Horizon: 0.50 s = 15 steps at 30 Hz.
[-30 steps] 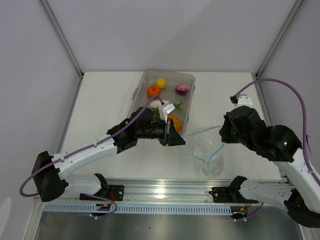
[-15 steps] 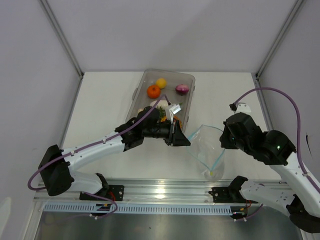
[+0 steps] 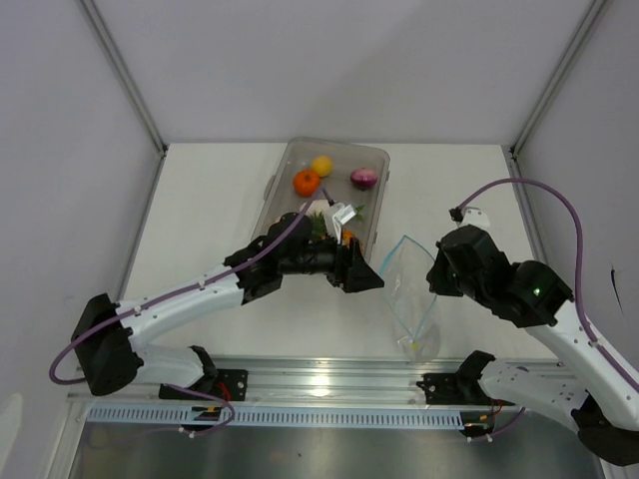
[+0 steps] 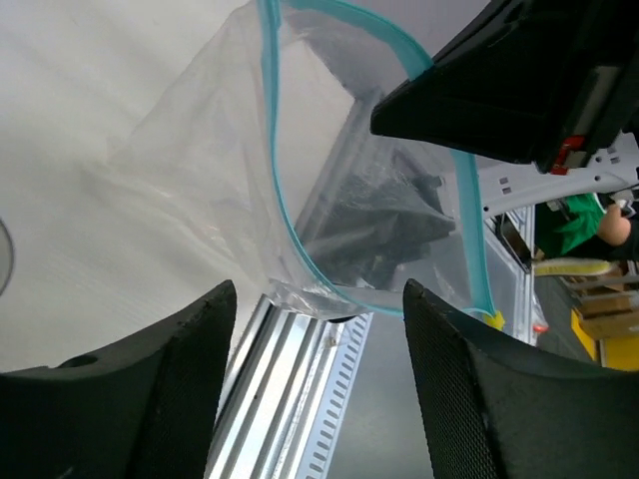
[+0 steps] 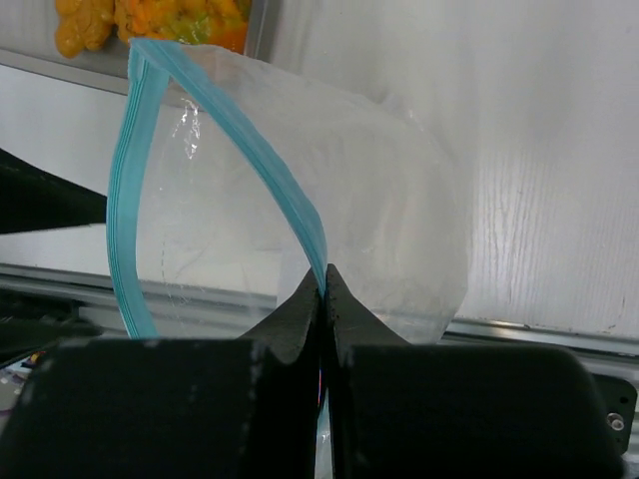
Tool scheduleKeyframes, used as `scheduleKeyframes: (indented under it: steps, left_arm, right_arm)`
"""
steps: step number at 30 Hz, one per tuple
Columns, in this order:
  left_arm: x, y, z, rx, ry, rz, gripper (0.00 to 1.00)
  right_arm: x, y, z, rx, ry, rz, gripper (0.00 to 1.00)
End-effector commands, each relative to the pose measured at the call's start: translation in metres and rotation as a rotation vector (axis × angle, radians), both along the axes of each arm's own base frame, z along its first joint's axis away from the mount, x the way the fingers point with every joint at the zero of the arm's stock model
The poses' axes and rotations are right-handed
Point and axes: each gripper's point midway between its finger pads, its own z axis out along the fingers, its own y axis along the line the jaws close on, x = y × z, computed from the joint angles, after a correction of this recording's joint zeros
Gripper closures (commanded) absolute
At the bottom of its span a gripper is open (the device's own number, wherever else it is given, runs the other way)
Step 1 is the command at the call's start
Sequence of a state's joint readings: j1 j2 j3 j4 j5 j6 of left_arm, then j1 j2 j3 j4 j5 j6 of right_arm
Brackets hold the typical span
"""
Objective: Place the food in the zip-top bag and seal the zipper
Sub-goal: Open the zipper of the food storage bag.
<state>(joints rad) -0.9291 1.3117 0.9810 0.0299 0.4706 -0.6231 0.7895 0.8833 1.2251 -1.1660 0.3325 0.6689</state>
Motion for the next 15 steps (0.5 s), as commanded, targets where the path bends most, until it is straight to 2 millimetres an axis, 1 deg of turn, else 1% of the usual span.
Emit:
scheduleKeyframes:
  steps: [1, 2, 3, 4, 6, 7, 9, 11, 12, 13, 14, 15]
  left_arm:
    - [0.015, 0.018, 0.044, -0.096, -0.149, 0.112, 0.28]
    - [0.017, 0.022, 0.054, -0.124, -0.171, 0.128, 0.23]
    - [0.016, 0.03, 0.061, -0.145, -0.189, 0.146, 0.07]
    - [0.021, 0.036, 0.069, -0.169, -0.208, 0.173, 0.01]
    - [0.024, 0.045, 0.079, -0.196, -0.235, 0.198, 0.01]
    - [0.03, 0.054, 0.089, -0.213, -0.253, 0.243, 0.01]
    - [0.041, 0.065, 0.095, -0.23, -0.26, 0.311, 0.01]
    - [0.054, 0.072, 0.095, -0.228, -0.258, 0.375, 0.0]
    - [0.061, 0.074, 0.091, -0.211, -0.243, 0.395, 0.0]
    - [0.077, 0.079, 0.077, -0.166, -0.211, 0.436, 0.0]
    - [0.088, 0.082, 0.089, -0.166, -0.187, 0.475, 0.0]
    - [0.101, 0.094, 0.059, -0.048, -0.096, 0.531, 0.01]
  right_arm:
    - [0.013, -0.003, 0.007, -0.042, -0.042, -0.023, 1.0]
    - [0.016, -0.004, 0.005, -0.065, -0.037, -0.028, 1.0]
    - [0.017, -0.004, 0.003, -0.075, -0.036, -0.029, 1.0]
    - [0.018, -0.004, 0.002, -0.088, -0.033, -0.026, 1.0]
    - [0.021, -0.006, 0.0, -0.108, -0.032, -0.037, 1.0]
    - [0.021, -0.006, -0.001, -0.117, -0.032, -0.037, 1.0]
    - [0.023, -0.01, 0.001, -0.137, -0.037, -0.052, 1.0]
    - [0.024, -0.013, 0.003, -0.151, -0.04, -0.066, 1.0]
    - [0.024, -0.017, 0.002, -0.171, -0.032, -0.072, 1.0]
    - [0.025, -0.019, 0.007, -0.171, -0.045, -0.083, 1.0]
    - [0.025, -0.02, 0.009, -0.177, -0.046, -0.085, 1.0]
    - [0.024, -0.023, 0.009, -0.185, -0.043, -0.089, 1.0]
